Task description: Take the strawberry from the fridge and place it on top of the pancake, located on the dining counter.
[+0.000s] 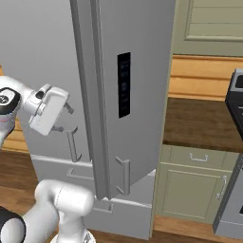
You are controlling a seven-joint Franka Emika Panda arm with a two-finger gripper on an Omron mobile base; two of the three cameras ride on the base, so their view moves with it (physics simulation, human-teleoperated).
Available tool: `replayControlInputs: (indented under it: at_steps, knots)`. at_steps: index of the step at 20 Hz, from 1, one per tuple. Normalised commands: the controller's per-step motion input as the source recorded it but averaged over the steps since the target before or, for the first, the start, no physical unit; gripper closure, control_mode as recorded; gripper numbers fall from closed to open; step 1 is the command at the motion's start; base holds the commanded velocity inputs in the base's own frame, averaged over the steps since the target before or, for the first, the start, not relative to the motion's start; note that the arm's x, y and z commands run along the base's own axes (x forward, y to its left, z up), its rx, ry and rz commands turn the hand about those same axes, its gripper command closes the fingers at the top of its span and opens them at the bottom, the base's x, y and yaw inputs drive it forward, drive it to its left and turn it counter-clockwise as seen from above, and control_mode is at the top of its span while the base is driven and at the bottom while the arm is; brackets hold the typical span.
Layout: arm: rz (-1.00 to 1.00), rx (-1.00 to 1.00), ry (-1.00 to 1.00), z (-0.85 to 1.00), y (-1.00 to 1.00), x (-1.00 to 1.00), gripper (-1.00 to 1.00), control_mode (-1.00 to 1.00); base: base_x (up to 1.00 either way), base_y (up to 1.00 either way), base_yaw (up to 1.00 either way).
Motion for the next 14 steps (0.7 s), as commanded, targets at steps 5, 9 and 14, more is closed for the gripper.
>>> replayControlInputs:
  at_steps: [5, 9, 14]
  knots:
    - [-0.07, -0.2, 0.4, -0.1, -0.43, 0.77, -1.0, -1.0, 0.0, 0.0, 0.0]
    - [-0.03, -0.07, 0.2, 0.0, -0.47, 0.43, -1.0, -1.0, 0.0, 0.0, 0.0]
    - [0.0, 0.0, 0.03, 0.0, -0.35, 0.07, -1.0, -1.0, 0.0, 0.0, 0.0]
